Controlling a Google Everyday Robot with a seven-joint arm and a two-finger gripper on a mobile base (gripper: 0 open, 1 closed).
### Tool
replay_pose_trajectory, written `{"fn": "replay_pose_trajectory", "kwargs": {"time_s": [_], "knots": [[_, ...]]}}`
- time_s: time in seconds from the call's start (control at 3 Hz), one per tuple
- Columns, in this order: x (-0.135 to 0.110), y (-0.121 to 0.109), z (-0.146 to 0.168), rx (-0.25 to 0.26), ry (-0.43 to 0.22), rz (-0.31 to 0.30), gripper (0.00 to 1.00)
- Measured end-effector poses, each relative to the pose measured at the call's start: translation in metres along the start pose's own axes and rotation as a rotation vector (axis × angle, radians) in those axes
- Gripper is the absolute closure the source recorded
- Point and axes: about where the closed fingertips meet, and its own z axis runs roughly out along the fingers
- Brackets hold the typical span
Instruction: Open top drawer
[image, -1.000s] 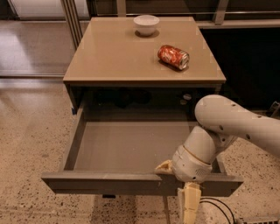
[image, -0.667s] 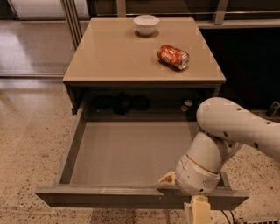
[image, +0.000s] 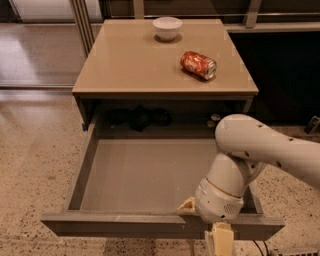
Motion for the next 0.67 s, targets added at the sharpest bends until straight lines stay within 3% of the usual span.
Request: {"fn": "replay_pose_trajectory", "kwargs": {"time_s": [0.33,0.67], "knots": [[0.0,0.0018,0.0087,-0.044,0.011,0.003,0.0],[-0.0008,0.0027,0.0075,-0.044,0.011,0.003,0.0]]}}
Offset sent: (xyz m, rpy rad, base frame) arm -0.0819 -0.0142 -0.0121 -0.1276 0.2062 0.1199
